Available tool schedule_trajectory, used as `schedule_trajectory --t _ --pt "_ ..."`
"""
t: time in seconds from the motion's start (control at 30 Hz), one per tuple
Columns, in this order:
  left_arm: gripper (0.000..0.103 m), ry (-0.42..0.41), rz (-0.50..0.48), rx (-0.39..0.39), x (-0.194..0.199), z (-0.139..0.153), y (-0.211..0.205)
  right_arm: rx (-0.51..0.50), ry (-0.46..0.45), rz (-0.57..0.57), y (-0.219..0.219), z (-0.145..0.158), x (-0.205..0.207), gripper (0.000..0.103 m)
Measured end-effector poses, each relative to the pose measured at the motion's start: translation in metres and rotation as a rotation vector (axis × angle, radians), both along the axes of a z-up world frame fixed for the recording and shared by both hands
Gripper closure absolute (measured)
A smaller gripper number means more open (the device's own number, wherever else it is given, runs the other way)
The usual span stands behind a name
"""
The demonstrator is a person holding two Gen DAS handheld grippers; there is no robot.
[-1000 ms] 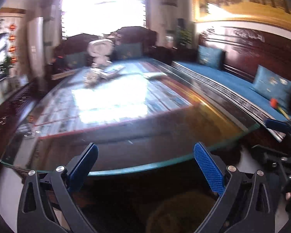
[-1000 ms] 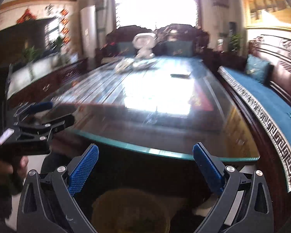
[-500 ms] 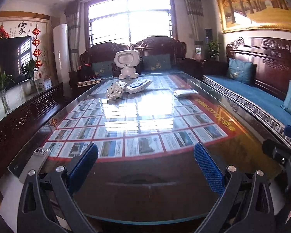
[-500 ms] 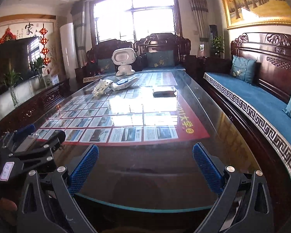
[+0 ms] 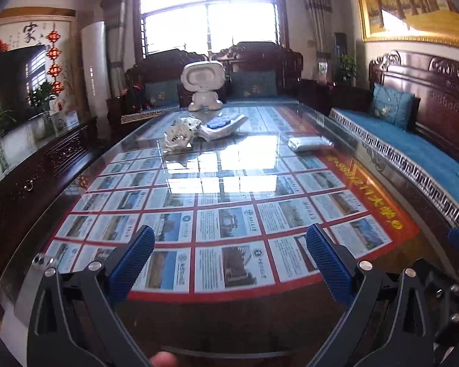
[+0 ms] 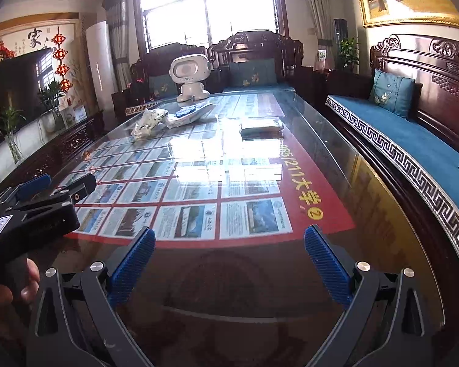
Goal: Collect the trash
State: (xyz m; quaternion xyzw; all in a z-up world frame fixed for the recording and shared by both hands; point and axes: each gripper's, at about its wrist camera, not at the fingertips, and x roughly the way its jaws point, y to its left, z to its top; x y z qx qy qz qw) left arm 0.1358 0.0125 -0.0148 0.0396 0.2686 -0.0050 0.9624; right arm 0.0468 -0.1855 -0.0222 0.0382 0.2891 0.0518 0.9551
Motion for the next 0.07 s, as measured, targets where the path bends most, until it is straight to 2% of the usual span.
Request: schedule_trajectory --t 0.07 --pt "0.004 0.033 -0.02 0.013 0.024 -0.009 0.001 -0.007 0.002 0.011 -0.003 -0.001 0.014 0.008"
